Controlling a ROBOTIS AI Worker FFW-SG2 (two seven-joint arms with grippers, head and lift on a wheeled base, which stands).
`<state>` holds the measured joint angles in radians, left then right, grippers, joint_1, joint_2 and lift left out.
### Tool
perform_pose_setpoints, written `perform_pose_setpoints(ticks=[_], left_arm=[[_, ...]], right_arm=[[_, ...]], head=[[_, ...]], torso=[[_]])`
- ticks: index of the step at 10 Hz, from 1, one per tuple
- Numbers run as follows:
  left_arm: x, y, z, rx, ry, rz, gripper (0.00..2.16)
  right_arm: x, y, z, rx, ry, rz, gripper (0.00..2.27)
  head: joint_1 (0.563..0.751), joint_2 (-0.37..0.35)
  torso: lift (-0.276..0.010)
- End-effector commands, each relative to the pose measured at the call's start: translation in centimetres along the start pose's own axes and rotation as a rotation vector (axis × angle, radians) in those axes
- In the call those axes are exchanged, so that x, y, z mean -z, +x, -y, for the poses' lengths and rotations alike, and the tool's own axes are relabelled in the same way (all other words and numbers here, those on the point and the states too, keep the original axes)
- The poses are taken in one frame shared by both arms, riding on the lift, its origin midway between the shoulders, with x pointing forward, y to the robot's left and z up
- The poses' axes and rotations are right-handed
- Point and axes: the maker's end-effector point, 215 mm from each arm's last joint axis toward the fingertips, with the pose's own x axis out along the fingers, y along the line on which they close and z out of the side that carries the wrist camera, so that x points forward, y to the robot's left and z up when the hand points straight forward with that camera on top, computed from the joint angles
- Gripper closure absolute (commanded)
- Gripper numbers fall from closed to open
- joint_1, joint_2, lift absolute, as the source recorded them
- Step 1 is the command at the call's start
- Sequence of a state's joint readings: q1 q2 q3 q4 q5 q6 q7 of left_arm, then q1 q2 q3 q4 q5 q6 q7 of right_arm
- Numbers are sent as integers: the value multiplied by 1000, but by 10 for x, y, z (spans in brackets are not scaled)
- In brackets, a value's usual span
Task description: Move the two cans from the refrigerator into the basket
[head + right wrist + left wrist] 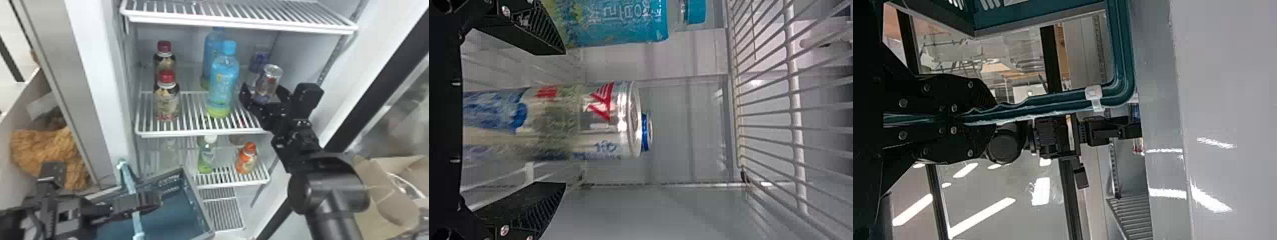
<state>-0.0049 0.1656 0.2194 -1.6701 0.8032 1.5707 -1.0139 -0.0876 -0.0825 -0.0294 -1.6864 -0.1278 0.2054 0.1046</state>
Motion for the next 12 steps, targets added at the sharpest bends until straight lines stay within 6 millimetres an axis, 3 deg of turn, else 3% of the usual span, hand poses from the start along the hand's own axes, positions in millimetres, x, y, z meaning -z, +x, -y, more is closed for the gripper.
perform_pose_setpoints(ticks=[1, 2, 3, 4, 8, 12], left_arm=[[0, 0, 0, 0, 0, 0, 1190], [0, 0, 1, 2, 0, 2, 1190], [1, -1, 0, 2, -2, 2, 1190], [1, -1, -1, 1, -4, 4, 1190], [0, -2, -1, -1, -4, 6, 1191], [0, -2, -1, 2, -4, 8, 1190]], right_arm=[[2, 9, -2, -16, 2, -9, 297], [6, 9, -2, -18, 10, -18, 812], [11, 5, 1, -7, 18, -24, 1150], [6, -4, 7, 26, 2, -14, 1283], [-9, -24, 11, 41, -8, 18, 1283], [-43, -73, 11, 52, -11, 59, 1283]], head=[[695, -183], [695, -177], [695, -175], [695, -176], [695, -192], [695, -207]], torso=[[-25], [-25], [-25], [-25], [-25], [-25]])
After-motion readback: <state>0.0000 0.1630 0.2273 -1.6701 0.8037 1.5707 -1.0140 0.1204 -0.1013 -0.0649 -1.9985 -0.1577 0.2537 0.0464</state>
